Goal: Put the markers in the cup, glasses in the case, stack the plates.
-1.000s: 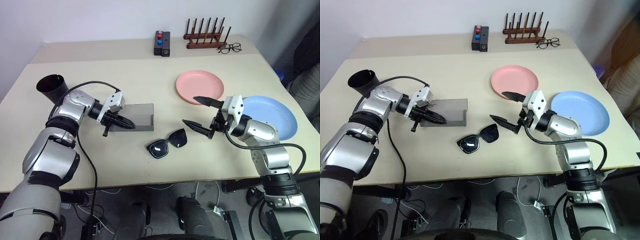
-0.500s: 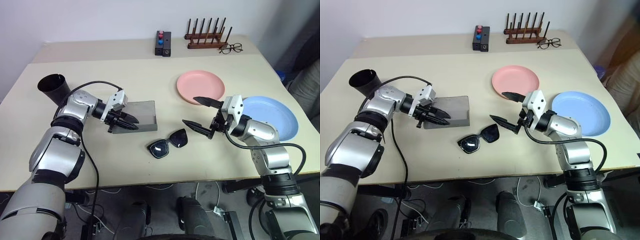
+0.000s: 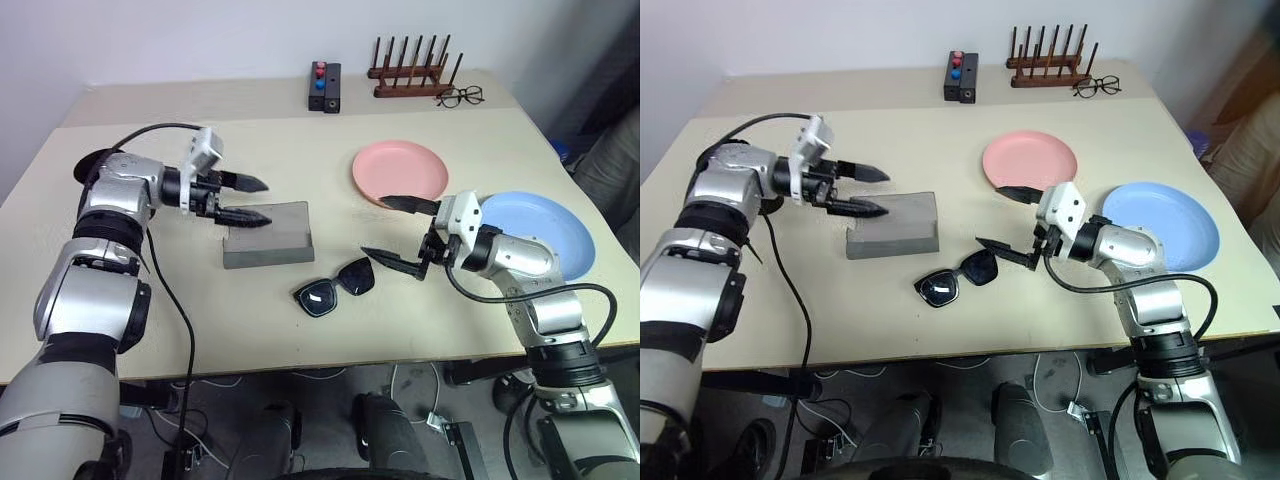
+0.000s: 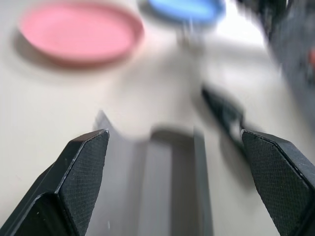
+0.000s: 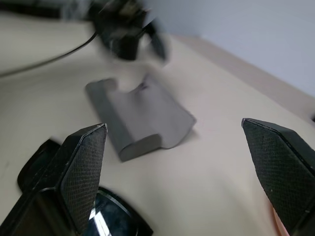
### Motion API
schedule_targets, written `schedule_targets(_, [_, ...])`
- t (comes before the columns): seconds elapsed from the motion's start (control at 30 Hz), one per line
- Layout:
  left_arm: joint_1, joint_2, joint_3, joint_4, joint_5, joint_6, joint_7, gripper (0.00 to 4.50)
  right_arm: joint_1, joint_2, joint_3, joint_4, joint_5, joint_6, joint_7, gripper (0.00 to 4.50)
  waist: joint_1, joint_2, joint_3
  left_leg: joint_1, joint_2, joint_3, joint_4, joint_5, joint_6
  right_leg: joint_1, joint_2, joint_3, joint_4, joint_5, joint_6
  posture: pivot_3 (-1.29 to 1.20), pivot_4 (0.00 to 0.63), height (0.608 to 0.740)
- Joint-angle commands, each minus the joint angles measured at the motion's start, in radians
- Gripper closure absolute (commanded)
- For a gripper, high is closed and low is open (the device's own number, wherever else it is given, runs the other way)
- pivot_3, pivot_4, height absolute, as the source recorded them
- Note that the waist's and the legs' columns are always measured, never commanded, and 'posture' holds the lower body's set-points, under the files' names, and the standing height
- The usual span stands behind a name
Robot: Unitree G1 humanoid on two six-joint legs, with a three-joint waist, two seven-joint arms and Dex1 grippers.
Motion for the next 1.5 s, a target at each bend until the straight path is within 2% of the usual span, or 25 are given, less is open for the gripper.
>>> schedule_targets(0.03, [0.066, 0.053, 0.085, -0.137, -0.081, 0.123, -0.004, 0.08, -0.014, -0.013, 0.069, -0.097, -0.077, 0.007, -0.008, 0.0, -0.01, 0.0, 0.0, 0.0, 0.0, 0.0, 0.0, 0.0, 0.0, 0.0, 0.0, 0.0, 0.0, 0.0, 0.0, 0.0, 0.15, 0.74])
schedule_targets(0.23, [0.312, 0.155, 0.195, -0.53, -0.19, 0.263, -0.004, 0.08, -0.017, -0.02, 0.156, -0.147, -0.245, 0.054, -0.085, 0.0, -0.023, 0.0, 0.0, 0.0, 0.001, -0.001, 0.0, 0.002, -0.005, -0.001, 0.001, 0.001, 0.001, 0.0, 0.0, 0.0, 0.15, 0.74])
schedule_targets(0.37, [0.482, 0.21, 0.308, -0.714, -0.238, 0.321, 0.017, 0.08, -0.049, -0.009, 0.168, -0.22, -0.211, 0.224, -0.073, 0.0, -0.02, 0.0, 0.0, 0.0, 0.002, -0.001, 0.0, 0.003, -0.005, -0.001, 0.0, 0.001, 0.001, 0.0, 0.0, 0.0, 0.15, 0.74])
schedule_targets(0.63, [0.74, 0.194, 0.447, -0.96, -0.231, 0.214, 0.137, 0.08, -0.095, -0.052, 0.25, -0.278, -0.218, 0.341, 0.03, 0.0, 0.001, 0.0, 0.0, 0.0, 0.001, 0.0, -0.001, 0.0, -0.001, 0.0, -0.002, 0.001, -0.001, 0.0, -0.001, 0.0, 0.15, 0.74])
schedule_targets(0.77, [0.796, 0.186, 0.47, -1.02, -0.245, 0.221, 0.176, 0.08, -0.138, -0.064, 0.317, -0.237, -0.33, 0.29, 0.007, 0.0, 0.009, 0.0, 0.0, 0.0, 0.001, 0.0, -0.001, 0.0, -0.001, 0.0, -0.002, 0.001, -0.002, 0.0, -0.001, 0.0, 0.15, 0.74])
schedule_targets(1.07, [0.848, 0.181, 0.478, -1.067, -0.249, 0.219, 0.213, 0.08, -0.191, -0.077, 0.392, -0.183, -0.443, 0.208, 0.043, 0.0, 0.008, 0.0, 0.0, 0.0, 0.001, 0.0, -0.001, 0.0, -0.001, 0.0, -0.002, 0.001, -0.002, 0.0, -0.001, 0.0, 0.15, 0.74])
schedule_targets(1.4, [0.85, 0.154, 0.461, -1.063, -0.232, 0.205, 0.231, 0.08, -0.201, -0.071, 0.403, -0.116, -0.492, 0.161, 0.071, 0.0, 0.008, 0.0, 0.0, 0.0, 0.001, 0.0, -0.002, 0.0, -0.001, 0.0, -0.002, 0.001, -0.003, 0.0, -0.001, 0.0, 0.15, 0.74])
schedule_targets(1.5, [0.852, 0.148, 0.459, -1.065, -0.225, 0.201, 0.243, 0.08, -0.201, -0.053, 0.416, -0.076, -0.535, 0.125, 0.038, 0.0, 0.008, 0.0, 0.0, 0.0, 0.001, 0.0, -0.002, 0.0, -0.001, 0.0, -0.002, 0.0, -0.003, 0.0, -0.001, 0.0, 0.15, 0.74])
